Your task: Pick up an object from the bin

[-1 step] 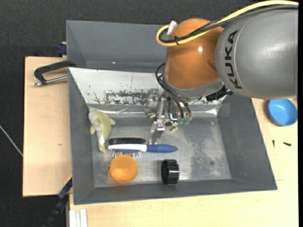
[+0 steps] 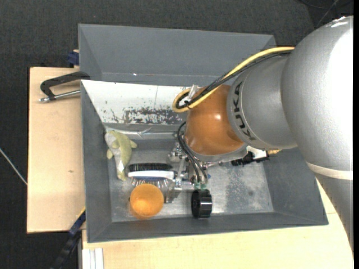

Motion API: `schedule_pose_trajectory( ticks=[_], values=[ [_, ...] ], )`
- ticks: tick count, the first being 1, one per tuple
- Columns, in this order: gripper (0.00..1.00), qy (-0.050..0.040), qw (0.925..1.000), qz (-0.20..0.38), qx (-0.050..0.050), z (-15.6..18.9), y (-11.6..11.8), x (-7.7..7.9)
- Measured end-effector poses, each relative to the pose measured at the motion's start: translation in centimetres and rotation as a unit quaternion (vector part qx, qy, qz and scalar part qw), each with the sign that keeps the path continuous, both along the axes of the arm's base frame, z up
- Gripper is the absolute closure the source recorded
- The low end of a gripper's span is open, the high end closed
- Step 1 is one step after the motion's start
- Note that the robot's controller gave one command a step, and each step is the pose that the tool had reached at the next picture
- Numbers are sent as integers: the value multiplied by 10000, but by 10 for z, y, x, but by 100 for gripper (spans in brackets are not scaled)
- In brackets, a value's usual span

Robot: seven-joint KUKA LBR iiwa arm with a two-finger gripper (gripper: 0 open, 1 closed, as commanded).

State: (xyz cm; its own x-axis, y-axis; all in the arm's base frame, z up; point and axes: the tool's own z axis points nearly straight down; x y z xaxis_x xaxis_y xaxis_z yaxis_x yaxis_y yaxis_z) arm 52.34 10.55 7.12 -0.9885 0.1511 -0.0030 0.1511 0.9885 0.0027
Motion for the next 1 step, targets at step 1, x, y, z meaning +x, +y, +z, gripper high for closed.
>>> schedule_pose_trajectory(
  ticks=[1],
  values=[
    [100, -45, 10000, 4, 4, 4, 0, 3]
  ],
)
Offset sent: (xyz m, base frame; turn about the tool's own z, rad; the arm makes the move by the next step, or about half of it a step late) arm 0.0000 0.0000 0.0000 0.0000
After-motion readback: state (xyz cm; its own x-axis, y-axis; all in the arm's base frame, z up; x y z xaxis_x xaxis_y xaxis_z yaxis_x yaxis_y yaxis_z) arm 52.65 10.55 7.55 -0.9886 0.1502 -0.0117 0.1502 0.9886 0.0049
